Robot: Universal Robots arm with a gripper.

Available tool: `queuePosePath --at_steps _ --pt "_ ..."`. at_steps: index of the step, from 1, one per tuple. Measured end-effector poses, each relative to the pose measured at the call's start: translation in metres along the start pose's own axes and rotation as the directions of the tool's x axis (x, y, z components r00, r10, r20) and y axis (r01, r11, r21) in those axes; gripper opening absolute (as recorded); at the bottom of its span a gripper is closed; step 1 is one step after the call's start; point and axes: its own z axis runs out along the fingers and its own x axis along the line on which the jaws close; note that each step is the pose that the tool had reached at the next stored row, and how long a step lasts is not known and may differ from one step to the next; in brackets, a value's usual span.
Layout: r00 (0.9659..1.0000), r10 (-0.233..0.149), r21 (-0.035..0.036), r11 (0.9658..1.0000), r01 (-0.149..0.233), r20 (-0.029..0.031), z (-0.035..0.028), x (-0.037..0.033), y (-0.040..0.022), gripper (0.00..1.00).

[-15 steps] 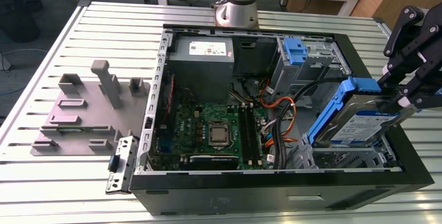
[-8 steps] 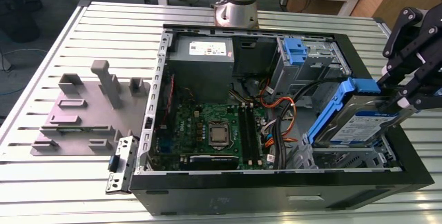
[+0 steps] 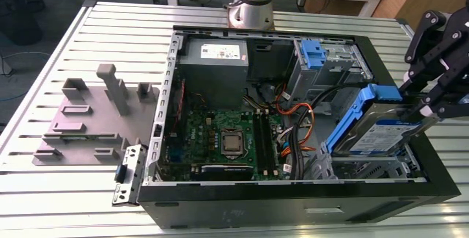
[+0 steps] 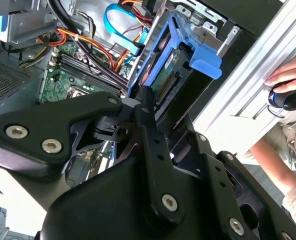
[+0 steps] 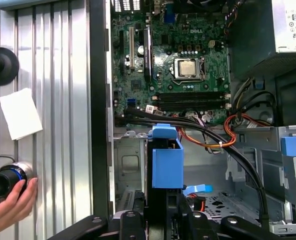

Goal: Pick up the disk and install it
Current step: 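Insert the disk into the insertion slot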

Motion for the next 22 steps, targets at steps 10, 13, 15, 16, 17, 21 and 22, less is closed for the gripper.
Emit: queuePosePath --at_steps 10,13,15,16,17,21,22 --pt "1.0 -0.002 0.0 1.0 0.002 0.0 0.016 0.0003 -0.0012 0.35" --pt "1.0 -0.002 -0.0001 1.0 0.002 -0.0002 0.0213 0.0004 -0.0015 0.35" --pt "1.0 -0.003 -0.0001 1.0 0.003 -0.0002 0.025 0.0004 -0.0018 0.35" --pt "1.0 -0.003 -0.0001 1.0 0.003 -0.0002 0.0286 0.0005 -0.002 0.35" --pt "1.0 -0.003 -0.0001 1.0 0.003 -0.0002 0.0304 0.0005 -0.0022 0.35" --pt "1.0 -0.003 0.0 1.0 0.003 -0.0003 0.0376 0.0008 -0.0027 0.35" --pt "1.0 -0.003 0.0 1.0 0.003 -0.0004 0.0394 0.0008 -0.0029 0.35"
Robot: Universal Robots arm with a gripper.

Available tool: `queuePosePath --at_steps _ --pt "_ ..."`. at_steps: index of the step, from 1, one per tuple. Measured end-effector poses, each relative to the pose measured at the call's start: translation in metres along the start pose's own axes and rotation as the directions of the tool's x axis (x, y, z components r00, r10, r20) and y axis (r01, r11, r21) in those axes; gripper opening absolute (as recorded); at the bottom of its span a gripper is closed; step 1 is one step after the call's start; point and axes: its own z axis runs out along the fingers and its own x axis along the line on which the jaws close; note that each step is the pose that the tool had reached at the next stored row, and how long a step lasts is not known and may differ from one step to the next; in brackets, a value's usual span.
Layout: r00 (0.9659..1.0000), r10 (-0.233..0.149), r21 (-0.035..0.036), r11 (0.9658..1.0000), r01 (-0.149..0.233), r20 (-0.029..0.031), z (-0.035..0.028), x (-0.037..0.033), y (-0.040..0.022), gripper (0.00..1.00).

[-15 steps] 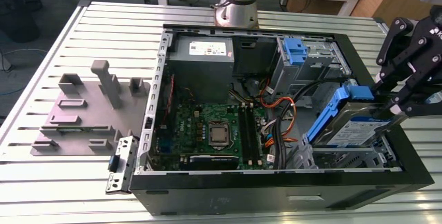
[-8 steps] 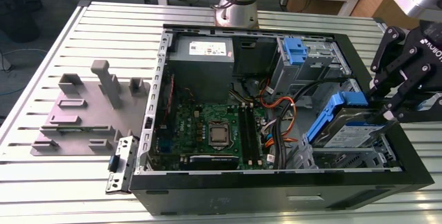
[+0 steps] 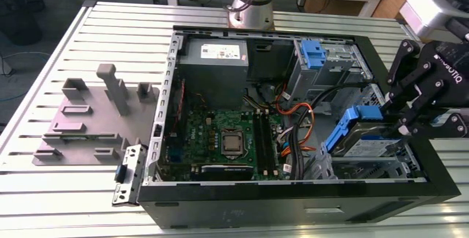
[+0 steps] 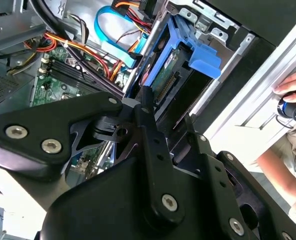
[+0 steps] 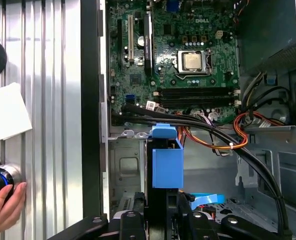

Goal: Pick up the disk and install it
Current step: 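Insert the disk into the insertion slot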

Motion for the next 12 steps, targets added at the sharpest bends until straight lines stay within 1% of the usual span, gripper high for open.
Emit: queuePosePath --at_steps 12 --pt "1.0 0.0 0.0 1.0 0.0 0.0002 0.0218 0.001 -0.0016 0.35"
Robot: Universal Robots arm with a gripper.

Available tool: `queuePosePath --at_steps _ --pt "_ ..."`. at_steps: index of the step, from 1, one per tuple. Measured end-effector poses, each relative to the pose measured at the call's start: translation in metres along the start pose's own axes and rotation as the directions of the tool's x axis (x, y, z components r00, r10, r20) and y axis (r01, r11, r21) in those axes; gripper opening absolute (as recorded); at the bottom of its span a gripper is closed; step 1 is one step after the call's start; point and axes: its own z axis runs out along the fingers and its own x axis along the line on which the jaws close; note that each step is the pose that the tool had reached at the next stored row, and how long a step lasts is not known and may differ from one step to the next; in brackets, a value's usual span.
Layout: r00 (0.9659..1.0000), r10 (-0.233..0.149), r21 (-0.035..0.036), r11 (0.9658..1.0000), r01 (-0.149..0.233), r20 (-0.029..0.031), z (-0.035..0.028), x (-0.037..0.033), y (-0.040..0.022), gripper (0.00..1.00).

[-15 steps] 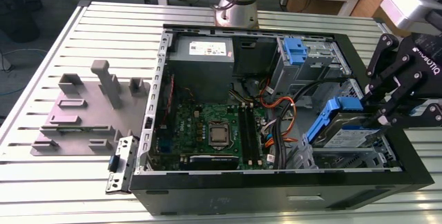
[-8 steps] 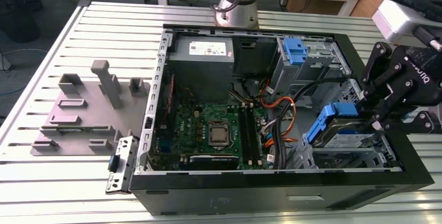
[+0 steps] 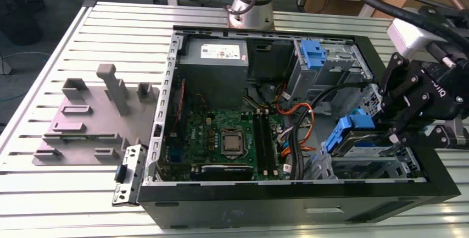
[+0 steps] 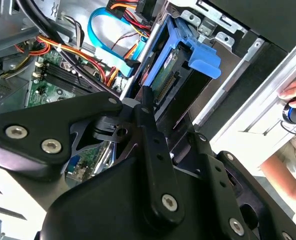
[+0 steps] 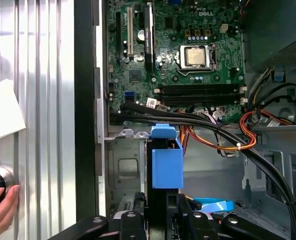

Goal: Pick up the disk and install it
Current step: 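Insert the disk into the insertion slot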

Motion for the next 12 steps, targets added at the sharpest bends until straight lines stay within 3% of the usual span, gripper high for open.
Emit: queuePosePath --at_steps 1,4,12 --pt "1.0 0.0 0.0 1.0 0.0 -0.0004 0.0042 0.0002 -0.0003 0.35" --pt "1.0 0.0 0.0 1.0 0.0 -0.0001 0.0088 0.0003 -0.0007 0.35" --pt "1.0 0.0 -0.0001 1.0 0.0 0.0003 0.0093 0.0003 -0.0006 0.36"
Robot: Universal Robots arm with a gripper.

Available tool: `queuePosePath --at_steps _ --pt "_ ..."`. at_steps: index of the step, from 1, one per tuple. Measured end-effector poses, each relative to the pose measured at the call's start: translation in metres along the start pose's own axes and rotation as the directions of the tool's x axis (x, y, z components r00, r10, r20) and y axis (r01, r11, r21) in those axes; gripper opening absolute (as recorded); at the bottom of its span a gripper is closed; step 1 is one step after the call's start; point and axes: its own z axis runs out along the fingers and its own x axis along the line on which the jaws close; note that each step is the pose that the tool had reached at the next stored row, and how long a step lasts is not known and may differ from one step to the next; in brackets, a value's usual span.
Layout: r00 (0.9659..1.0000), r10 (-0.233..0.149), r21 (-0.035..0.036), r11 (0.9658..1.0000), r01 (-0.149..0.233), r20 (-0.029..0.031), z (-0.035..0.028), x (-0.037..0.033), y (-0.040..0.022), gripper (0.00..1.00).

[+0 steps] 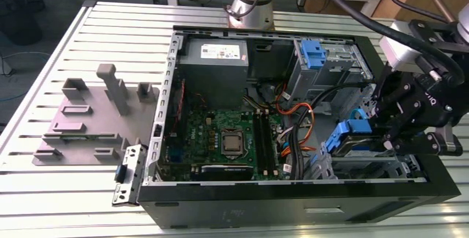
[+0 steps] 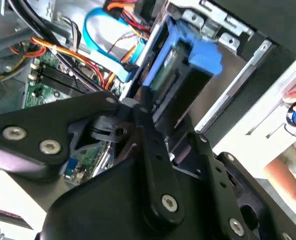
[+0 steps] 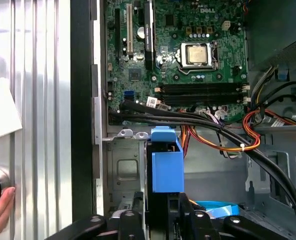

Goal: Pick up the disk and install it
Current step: 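Insert the disk into the insertion slot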

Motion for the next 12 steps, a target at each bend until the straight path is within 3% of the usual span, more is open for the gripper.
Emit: queuePosePath --at_steps 1,2,7,12 --pt "1.0 0.0 0.0001 1.0 0.0 0.0001 0.0 0.0 0.0 0.36" --pt "1.0 0.0 0.0001 1.0 0.0 -0.0005 -0.0003 0.0 0.0 0.42" --pt "1.0 0.0 0.0014 1.0 0.0 -0.0006 -0.0003 -0.0001 -0.0001 0.42" --pt "1.0 -0.009 0.0337 0.9994 0.009 0.0015 0.002 0.0001 0.0011 0.42"
